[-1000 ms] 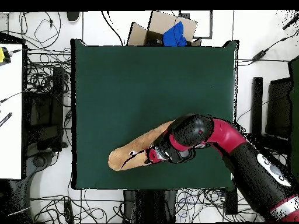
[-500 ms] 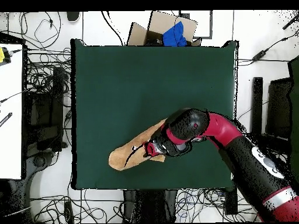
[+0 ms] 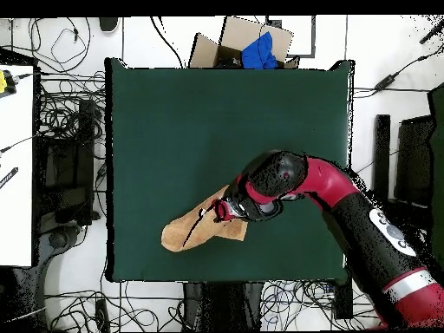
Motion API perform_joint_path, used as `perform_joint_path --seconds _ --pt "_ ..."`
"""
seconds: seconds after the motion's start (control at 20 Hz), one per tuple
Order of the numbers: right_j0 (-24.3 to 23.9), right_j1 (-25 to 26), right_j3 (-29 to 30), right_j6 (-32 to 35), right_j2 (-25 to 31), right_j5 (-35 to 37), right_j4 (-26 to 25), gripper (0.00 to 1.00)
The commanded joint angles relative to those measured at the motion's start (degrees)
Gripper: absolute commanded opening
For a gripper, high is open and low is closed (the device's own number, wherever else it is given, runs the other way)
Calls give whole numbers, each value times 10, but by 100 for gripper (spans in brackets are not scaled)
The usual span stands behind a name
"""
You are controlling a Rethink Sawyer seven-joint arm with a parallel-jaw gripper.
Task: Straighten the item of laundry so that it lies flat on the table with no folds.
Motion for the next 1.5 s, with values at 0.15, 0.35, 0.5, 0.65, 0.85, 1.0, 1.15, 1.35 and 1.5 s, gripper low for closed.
perform_joint_path --seconds 0.15,0.35,0.5,0.65,0.85,1.0,1.15,1.35,1.5 --pt "31 -24 -63 39 -59 43 -1 0" --pt "33 -54 -57 50 -57 72 17 0" --pt "43 -63 -64 66 -58 74 28 0" --pt "57 -65 -78 82 -62 61 31 0" --pt "78 -67 -100 100 -77 46 31 0" --pt "92 -64 -116 111 -88 28 31 0" --pt "105 -59 -133 124 -98 1 28 0" --pt "116 -57 -144 126 -107 -11 26 0" --pt "124 -58 -155 126 -113 -12 29 0"
